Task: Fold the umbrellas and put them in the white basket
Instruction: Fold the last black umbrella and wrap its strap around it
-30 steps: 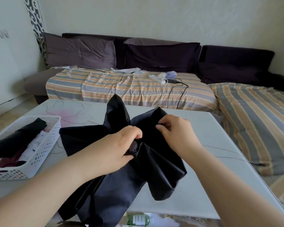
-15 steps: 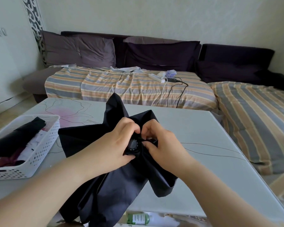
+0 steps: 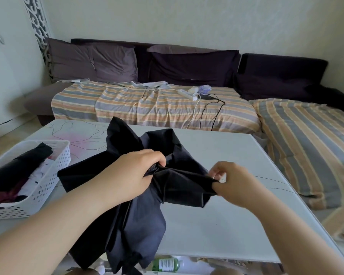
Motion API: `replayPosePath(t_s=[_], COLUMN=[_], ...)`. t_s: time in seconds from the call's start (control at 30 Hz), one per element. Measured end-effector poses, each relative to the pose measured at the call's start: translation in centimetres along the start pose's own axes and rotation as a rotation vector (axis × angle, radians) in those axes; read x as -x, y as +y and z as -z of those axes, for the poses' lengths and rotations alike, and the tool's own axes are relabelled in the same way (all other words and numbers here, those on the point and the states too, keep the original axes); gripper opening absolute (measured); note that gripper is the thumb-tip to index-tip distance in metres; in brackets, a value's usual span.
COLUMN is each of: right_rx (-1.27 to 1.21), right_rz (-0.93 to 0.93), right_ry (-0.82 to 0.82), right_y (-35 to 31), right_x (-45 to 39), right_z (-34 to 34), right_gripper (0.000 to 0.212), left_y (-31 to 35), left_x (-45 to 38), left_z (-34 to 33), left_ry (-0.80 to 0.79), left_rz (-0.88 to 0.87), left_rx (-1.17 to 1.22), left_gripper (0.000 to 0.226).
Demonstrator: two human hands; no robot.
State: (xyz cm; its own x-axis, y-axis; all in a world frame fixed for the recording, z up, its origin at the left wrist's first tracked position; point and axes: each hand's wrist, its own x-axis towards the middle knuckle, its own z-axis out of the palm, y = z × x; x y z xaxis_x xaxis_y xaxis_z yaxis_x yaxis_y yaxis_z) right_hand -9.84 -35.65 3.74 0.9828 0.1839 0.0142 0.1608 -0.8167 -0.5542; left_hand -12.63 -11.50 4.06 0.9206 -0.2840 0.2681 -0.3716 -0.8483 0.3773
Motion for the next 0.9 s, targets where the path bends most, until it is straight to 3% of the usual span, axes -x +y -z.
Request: replayPosePath(t_s=[0.27, 0.4, 0.43, 0.5, 0.57, 0.63, 0.73, 0.9], right_rx=[-0.478, -0.559, -0.529, -0.327, -0.153, 0.019, 0.176, 0.133], right_rz=[0.006, -0.023, 0.035, 0.253, 0.513, 0.646, 0.582, 0.533], right_ry=[0.073, 0.052, 0.057, 0.257, 0.424, 0.445, 0.477, 0.417], right_y=[-0.3, 0.4, 0.4, 0.8, 0.1, -0.8, -2.5, -4.6], right_x=[0.8, 0.8, 1.1, 1.7, 2.3, 2.1, 0.6, -1.2], right_z=[0.7, -0.5, -0.9, -1.6, -2.3, -3.6, -5.2, -5.7], right_gripper=[0.022, 0.015, 0.013, 0.025, 0.020, 0.019, 0.028, 0.017], left_y=[-0.4, -0.3, -0.4, -0.3, -0.2, 0.0, 0.3, 0.4], left_x=[-0.3, -0.4, -0.4, -0.6, -0.6, -0.7, -0.7, -0.6], left_z=[0.2, 0.3, 0.3, 0.4, 0.4, 0.4, 0.2, -0.1], left_ry=[0.061, 0.055, 0.058, 0.060, 0.063, 0.062, 0.043, 0.032], left_rz=[0.080, 0.081, 0.094, 0.116, 0.117, 0.101, 0.074, 0.058], left_rx=[0.027, 0.048, 0.043, 0.039, 0.052, 0.068, 0.084, 0.076], left_gripper=[0.034, 0.038, 0.040, 0.041, 0.041, 0.041, 0.040, 0.046])
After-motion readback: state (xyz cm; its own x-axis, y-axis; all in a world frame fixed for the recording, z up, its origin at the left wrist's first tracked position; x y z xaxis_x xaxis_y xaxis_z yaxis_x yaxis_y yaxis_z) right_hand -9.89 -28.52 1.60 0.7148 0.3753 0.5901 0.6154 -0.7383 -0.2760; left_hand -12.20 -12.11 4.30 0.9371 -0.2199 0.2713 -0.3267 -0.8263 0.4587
